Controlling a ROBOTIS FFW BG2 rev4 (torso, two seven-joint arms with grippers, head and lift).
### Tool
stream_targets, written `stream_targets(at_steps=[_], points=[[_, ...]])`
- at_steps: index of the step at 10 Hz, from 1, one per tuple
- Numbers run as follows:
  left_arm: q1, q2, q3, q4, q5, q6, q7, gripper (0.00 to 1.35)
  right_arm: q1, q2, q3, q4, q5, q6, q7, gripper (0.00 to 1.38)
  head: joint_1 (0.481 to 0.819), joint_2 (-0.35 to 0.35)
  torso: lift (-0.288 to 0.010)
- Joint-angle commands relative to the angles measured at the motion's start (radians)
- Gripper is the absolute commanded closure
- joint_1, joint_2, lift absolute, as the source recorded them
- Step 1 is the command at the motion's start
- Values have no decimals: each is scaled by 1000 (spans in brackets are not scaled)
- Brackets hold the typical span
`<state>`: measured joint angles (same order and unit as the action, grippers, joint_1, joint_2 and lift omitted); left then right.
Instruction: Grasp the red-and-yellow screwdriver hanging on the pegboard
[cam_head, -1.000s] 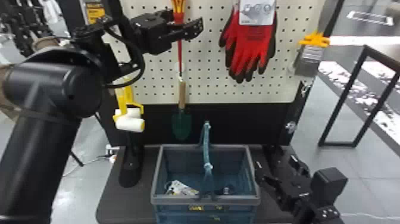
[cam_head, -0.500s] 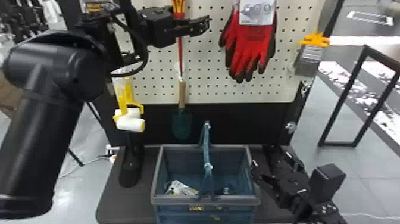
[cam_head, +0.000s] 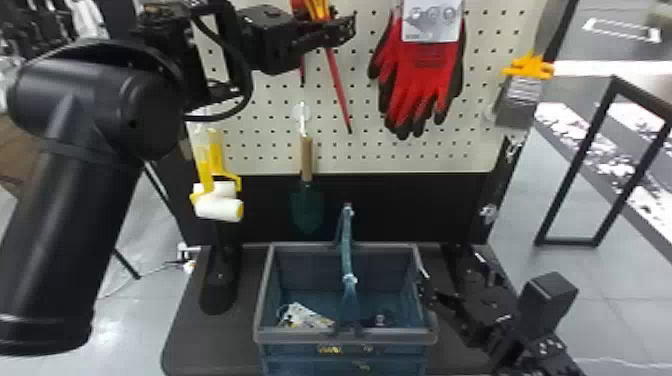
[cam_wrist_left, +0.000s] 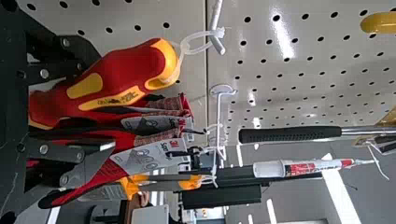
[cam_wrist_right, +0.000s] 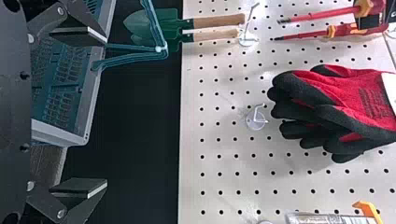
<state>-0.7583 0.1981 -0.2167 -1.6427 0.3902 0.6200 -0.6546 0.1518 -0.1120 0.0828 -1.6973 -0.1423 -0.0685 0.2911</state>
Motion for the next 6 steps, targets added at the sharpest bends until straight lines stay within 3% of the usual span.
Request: stream_targets(at_steps=[1,6], points=[[-1,0,0,0,-2,4,0,1227,-1,0,0,1,0,-1,3,214,549,0,-100],[13,0,14,0,10,4,0,1213,-6,-2,0,8,0,-19,17,214,549,0,-100]])
